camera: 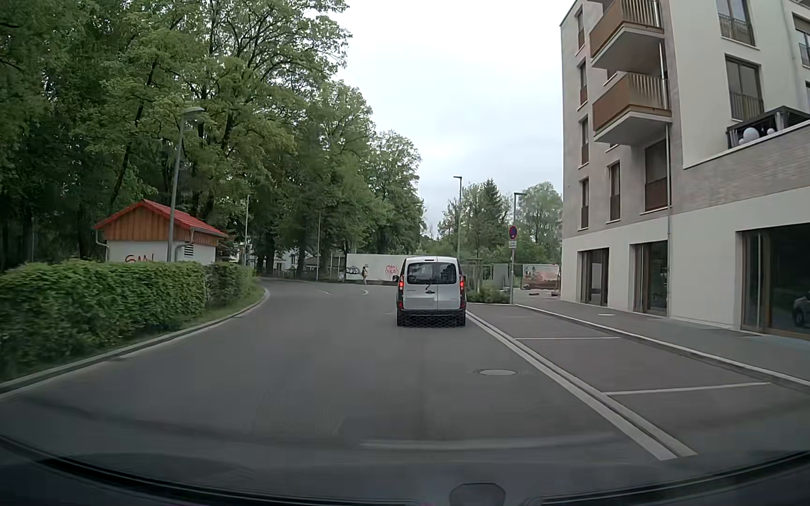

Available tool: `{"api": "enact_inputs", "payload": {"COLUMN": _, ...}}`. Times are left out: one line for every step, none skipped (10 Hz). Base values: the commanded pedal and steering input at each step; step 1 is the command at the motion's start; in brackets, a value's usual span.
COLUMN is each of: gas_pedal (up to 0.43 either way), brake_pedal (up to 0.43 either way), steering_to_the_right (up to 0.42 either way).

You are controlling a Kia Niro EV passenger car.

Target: Follow the waypoints while adhering to traffic rules and regulations

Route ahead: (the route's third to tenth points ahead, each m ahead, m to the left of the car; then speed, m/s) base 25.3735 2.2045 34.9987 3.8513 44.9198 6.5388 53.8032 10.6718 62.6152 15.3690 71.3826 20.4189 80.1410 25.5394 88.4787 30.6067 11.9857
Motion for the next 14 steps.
{"api": "enact_inputs", "payload": {"gas_pedal": 0.000, "brake_pedal": 0.030, "steering_to_the_right": -0.014}}
{"api": "enact_inputs", "payload": {"gas_pedal": 0.000, "brake_pedal": 0.030, "steering_to_the_right": -0.015}}
{"api": "enact_inputs", "payload": {"gas_pedal": 0.000, "brake_pedal": 0.030, "steering_to_the_right": -0.015}}
{"api": "enact_inputs", "payload": {"gas_pedal": 0.000, "brake_pedal": 0.030, "steering_to_the_right": -0.016}}
{"api": "enact_inputs", "payload": {"gas_pedal": 0.000, "brake_pedal": 0.030, "steering_to_the_right": -0.016}}
{"api": "enact_inputs", "payload": {"gas_pedal": 0.000, "brake_pedal": 0.030, "steering_to_the_right": -0.016}}
{"api": "enact_inputs", "payload": {"gas_pedal": 0.000, "brake_pedal": 0.030, "steering_to_the_right": -0.016}}
{"api": "enact_inputs", "payload": {"gas_pedal": 0.000, "brake_pedal": 0.024, "steering_to_the_right": -0.016}}
{"api": "enact_inputs", "payload": {"gas_pedal": 0.000, "brake_pedal": 0.024, "steering_to_the_right": -0.016}}
{"api": "enact_inputs", "payload": {"gas_pedal": 0.000, "brake_pedal": 0.024, "steering_to_the_right": -0.016}}
{"api": "enact_inputs", "payload": {"gas_pedal": 0.000, "brake_pedal": 0.024, "steering_to_the_right": -0.016}}
{"api": "enact_inputs", "payload": {"gas_pedal": 0.000, "brake_pedal": 0.030, "steering_to_the_right": -0.016}}
{"api": "enact_inputs", "payload": {"gas_pedal": 0.000, "brake_pedal": 0.037, "steering_to_the_right": -0.016}}
{"api": "enact_inputs", "payload": {"gas_pedal": 0.000, "brake_pedal": 0.037, "steering_to_the_right": -0.016}}
